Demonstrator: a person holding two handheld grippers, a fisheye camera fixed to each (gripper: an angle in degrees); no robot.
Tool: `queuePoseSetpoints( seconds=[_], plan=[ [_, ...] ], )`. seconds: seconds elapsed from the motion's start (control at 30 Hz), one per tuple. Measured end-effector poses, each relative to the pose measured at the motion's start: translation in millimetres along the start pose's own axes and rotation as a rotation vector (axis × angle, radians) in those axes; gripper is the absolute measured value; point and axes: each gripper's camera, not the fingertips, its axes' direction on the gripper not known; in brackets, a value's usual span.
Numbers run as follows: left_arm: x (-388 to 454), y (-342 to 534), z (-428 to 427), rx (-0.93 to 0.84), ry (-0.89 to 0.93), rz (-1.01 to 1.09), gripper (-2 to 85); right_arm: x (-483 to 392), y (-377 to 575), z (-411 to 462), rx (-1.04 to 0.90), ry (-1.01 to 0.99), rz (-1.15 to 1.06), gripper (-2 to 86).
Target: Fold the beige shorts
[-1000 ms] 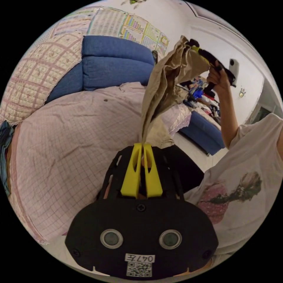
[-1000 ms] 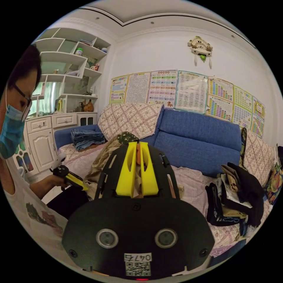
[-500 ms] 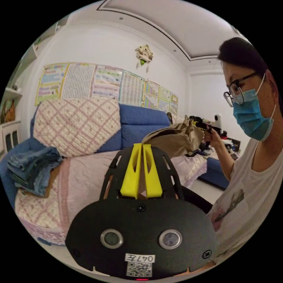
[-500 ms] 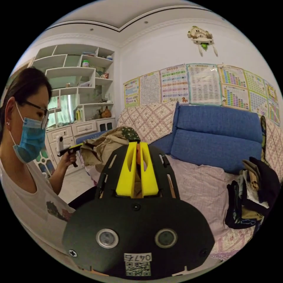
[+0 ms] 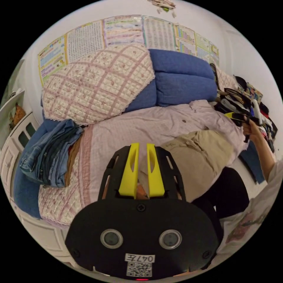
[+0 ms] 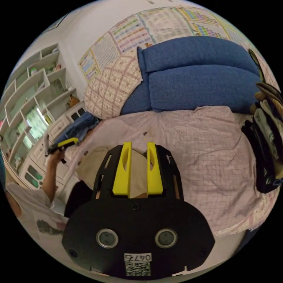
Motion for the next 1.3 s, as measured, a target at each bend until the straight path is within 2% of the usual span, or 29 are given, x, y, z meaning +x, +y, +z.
queuePoseSetpoints(
  seconds=[0.1,0.27,0.4,0.57,0.77,1.03,1.3],
  plan=[
    [12,5,29,-0.065,0.046,0.054,4.0,0,-3,32,-0.126,0.018,-0.09,5.0],
    [32,7,58,-0.085,0.072,0.095,4.3,-4,-15,79,-0.19,0.032,-0.215,5.0],
    [44,13,70,-0.07,0.129,0.087,4.5,-11,-31,112,-0.236,0.008,-0.306,3.8],
    [59,29,78,-0.062,0.116,0.117,5.6,-12,-42,135,-0.338,-0.081,-0.334,0.3],
    [90,44,92,-0.083,0.035,0.24,9.4,-56,-14,78,-0.205,-0.266,-0.533,-0.3],
    [126,35,146,-0.17,-0.036,0.483,11.6,-94,16,36,-0.194,-0.221,-0.6,-0.3],
    [110,11,206,-0.369,0.241,0.477,11.4,-117,20,25,-0.213,-0.195,-0.573,-0.4]
  ],
)
